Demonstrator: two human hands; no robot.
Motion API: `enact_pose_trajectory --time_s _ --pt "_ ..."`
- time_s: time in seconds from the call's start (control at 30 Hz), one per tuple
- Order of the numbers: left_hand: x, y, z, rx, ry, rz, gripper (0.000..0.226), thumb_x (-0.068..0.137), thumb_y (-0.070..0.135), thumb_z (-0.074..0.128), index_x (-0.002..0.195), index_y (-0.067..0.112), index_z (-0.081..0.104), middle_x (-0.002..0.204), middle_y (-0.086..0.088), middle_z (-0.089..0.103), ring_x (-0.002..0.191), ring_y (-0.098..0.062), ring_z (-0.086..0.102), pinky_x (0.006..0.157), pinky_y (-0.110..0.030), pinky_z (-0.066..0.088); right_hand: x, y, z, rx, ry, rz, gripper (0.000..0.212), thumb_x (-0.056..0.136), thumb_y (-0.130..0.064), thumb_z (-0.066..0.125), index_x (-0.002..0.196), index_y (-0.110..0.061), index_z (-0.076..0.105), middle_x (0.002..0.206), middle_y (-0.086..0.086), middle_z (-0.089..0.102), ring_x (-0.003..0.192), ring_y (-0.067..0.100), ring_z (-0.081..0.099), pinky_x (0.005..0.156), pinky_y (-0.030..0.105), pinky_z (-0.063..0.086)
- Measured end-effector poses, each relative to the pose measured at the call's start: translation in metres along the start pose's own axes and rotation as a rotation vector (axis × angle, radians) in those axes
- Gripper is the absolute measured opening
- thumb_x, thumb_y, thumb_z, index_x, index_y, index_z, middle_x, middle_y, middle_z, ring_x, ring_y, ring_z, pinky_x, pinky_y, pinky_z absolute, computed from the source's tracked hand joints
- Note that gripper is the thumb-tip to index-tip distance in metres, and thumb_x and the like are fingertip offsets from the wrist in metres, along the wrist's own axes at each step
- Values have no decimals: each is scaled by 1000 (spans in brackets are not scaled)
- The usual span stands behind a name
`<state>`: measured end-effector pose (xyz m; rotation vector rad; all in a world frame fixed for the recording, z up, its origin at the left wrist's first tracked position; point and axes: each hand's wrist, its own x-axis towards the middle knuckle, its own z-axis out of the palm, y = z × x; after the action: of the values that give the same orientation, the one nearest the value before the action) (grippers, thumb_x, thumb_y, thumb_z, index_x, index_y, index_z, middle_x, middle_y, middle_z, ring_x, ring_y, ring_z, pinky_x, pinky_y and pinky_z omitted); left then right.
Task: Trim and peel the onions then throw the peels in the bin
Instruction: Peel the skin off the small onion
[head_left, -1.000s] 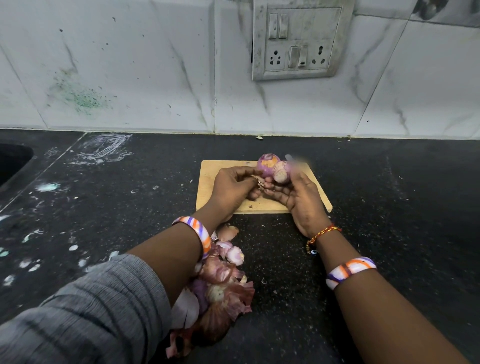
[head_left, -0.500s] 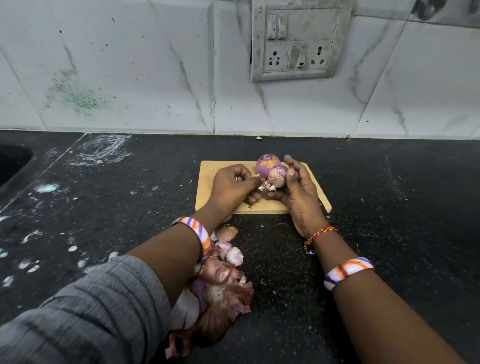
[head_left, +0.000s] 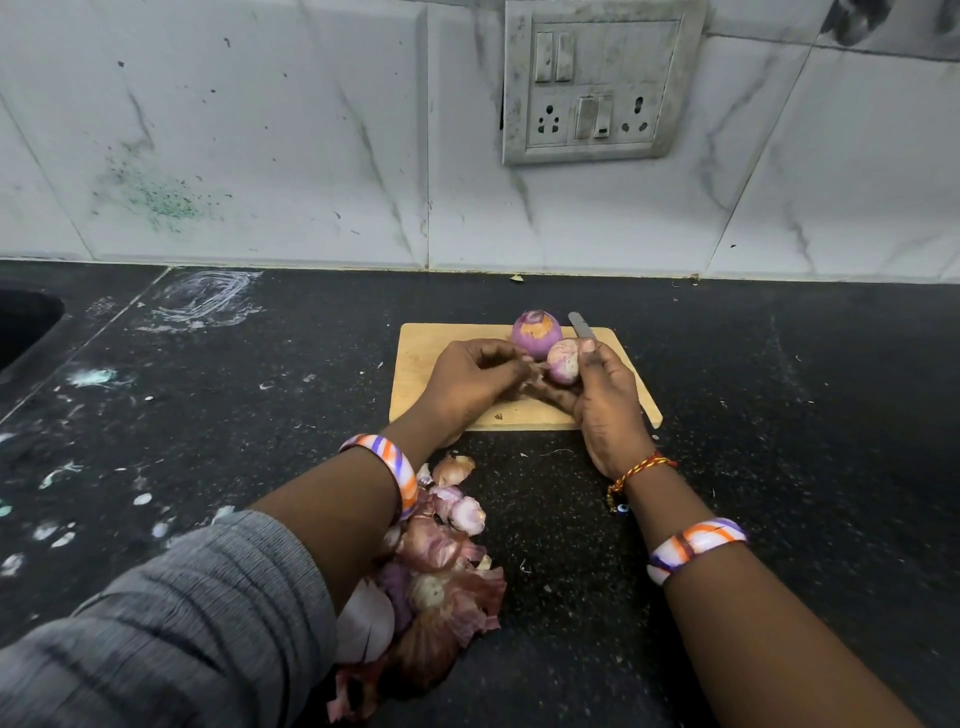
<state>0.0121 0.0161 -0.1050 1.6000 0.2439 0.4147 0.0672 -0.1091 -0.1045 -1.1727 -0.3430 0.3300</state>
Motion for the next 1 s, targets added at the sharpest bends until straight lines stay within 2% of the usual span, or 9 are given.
enact_pose_trajectory --time_s 0.13,0.3,0.43,0.5,0.57,0.67,0.77,0.87,1.0 --pt "-1 -4 -1 113 -12 64 19 73 -2 71 92 4 69 83 -6 68 68 -7 62 73 -23 55 0 0 0 -47 43 -16 23 99 -23 36 90 -16 56 89 9 62 73 12 63 63 24 57" --pt "2 -5 -2 28 46 16 20 83 -12 54 91 1 66 79 -4 65 46 -3 59 55 -14 53 -1 1 0 -42 21 -64 21 99 -20 37 101 -10 56 94 10 61 64 8 66 61 27 59" --pt "-1 -2 -1 13 27 23 21 84 -2 59 104 -2 65 76 -5 66 44 -1 56 51 -13 50 -5 -1 2 -51 -1 -48 20 98 -19 40 95 -12 58 94 14 63 62 14 69 57 30 59" --pt "-3 -1 -1 -8 11 44 26 81 0 63 108 0 65 79 -5 67 52 0 59 55 -14 51 -6 -2 3 -86 13 -46 18 97 -17 43 91 -9 58 85 14 63 51 13 65 47 26 57" --pt "-2 -2 -1 -14 -6 55 34 79 0 65 113 1 63 97 -8 68 75 -5 65 71 -21 56 -6 -1 3 -187 29 -95 18 96 -17 46 85 -10 59 73 11 61 40 9 57 37 21 50" --pt "-2 -2 -3 17 -34 58 35 79 0 65 113 0 62 112 -12 66 92 -13 64 87 -30 53 -4 3 1 -374 67 -169 17 93 -20 52 81 -16 64 67 5 61 42 6 54 35 19 46" --pt "-4 -2 -1 43 -34 76 28 78 -3 64 106 -1 66 93 -12 70 68 -2 63 71 -19 55 -3 5 0 -460 81 -199 19 91 -25 56 75 -22 66 63 7 61 47 16 52 35 21 43" --pt "-3 -3 0 48 -27 51 23 77 -5 65 98 4 69 63 2 70 52 -1 60 56 -16 53 -3 6 0 -438 71 -189 24 91 -24 57 70 -20 66 55 5 58 38 15 46 33 19 37" --pt "-3 -5 0 87 -7 69 19 75 -5 65 92 2 71 59 3 68 49 -2 58 51 -16 51 -2 6 0 -437 58 -183 23 91 -23 58 69 -21 66 53 6 57 37 17 44 32 19 34"
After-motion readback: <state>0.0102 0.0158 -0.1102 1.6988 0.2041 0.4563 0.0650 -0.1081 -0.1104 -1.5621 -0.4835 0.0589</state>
